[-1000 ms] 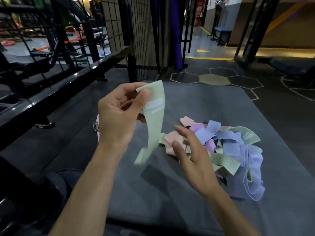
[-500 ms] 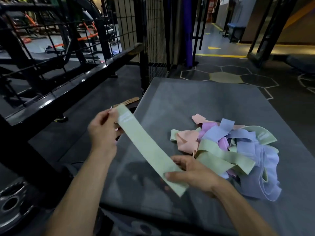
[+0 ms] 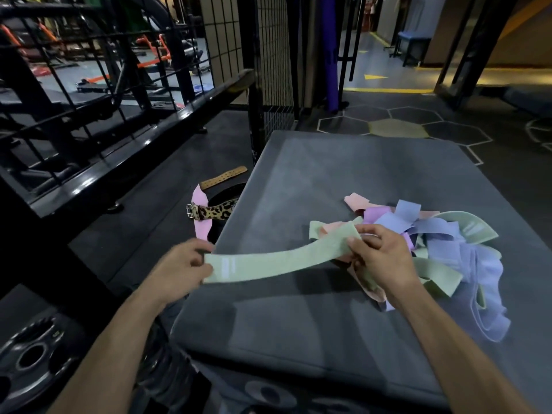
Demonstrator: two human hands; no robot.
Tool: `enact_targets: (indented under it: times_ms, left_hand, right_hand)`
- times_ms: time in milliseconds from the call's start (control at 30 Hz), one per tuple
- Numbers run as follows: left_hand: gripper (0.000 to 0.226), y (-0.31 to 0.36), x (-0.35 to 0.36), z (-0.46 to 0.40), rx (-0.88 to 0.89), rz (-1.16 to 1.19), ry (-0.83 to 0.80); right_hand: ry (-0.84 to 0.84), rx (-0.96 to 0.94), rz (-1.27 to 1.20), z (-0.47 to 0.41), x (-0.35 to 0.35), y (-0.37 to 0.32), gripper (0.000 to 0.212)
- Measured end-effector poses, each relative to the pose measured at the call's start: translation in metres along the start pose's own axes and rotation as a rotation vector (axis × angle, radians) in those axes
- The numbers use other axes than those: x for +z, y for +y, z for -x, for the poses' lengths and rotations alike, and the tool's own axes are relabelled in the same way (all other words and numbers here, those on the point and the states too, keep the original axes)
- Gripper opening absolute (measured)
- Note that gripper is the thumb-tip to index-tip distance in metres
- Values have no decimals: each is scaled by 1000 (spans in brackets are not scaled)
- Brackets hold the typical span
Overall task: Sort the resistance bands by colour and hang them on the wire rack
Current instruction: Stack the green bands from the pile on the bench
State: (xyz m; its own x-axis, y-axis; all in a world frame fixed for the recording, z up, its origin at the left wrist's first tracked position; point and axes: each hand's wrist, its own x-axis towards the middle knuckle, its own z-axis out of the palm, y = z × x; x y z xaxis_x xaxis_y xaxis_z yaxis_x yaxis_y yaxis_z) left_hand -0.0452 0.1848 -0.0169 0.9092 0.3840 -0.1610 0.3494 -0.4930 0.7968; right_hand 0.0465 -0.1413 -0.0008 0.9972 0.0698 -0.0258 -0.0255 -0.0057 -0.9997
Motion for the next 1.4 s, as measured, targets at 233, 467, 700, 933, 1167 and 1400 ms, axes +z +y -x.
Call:
enact_targets:
  times_ms: [233,467,700,933,1167,1400]
  left_hand:
    - [10,-2,18,5,-144,-258,-314]
    - [7,3,14,7,-177,-255,-387]
    - [6,8,11,9,-199,-233,-450]
    - [24,9,13,0,-39,-348,-443]
    - [40,4,12,-11,108,-451,-499]
    - [14,4,16,-13,205,-515,-398]
  right_hand:
    - [79,-151,261,-6,15,6,9]
    - [6,-288,462,-52,48,-17,12]
    - [-130,-315,757,-132,140,-28,9]
    - [-136,-198,885,-162,192,13,18]
    - [-128,-246,912,-169,210,38,27]
    - [-539,-347,1295,-139,201,31,31]
